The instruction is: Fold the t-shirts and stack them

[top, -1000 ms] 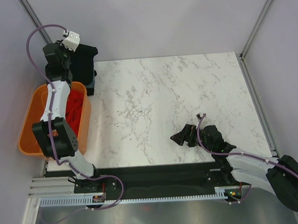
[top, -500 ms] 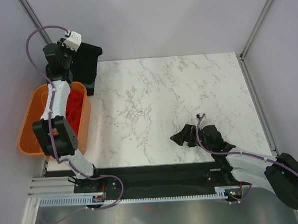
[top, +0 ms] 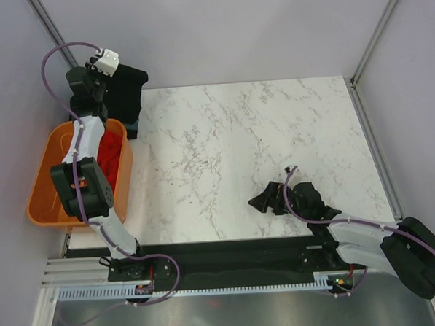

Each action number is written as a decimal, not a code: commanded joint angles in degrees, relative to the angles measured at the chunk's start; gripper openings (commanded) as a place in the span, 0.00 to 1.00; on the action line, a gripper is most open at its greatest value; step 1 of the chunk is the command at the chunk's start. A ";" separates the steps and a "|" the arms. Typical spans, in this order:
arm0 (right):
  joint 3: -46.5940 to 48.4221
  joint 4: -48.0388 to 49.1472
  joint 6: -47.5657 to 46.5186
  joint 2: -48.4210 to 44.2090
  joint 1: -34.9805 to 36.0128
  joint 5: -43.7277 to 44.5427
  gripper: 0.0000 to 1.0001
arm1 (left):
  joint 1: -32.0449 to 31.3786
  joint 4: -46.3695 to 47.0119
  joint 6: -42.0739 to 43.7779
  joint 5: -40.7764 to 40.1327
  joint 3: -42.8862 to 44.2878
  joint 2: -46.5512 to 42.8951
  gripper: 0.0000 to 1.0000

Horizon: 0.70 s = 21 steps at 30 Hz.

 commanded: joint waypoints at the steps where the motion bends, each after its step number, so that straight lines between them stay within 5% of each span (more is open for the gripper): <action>1: 1.53 2.87 0.02 1.14 0.25 -0.87 0.98 | 0.00 9.09 1.31 4.99 -0.14 -0.10 0.02; 9: 1.80 2.78 0.02 2.11 0.16 -0.70 0.98 | 0.35 12.86 2.20 1.92 -1.30 5.44 0.02; 21: 3.03 2.61 0.02 4.92 0.25 -0.52 0.98 | 3.60 18.49 1.50 -5.80 9.77 17.74 0.02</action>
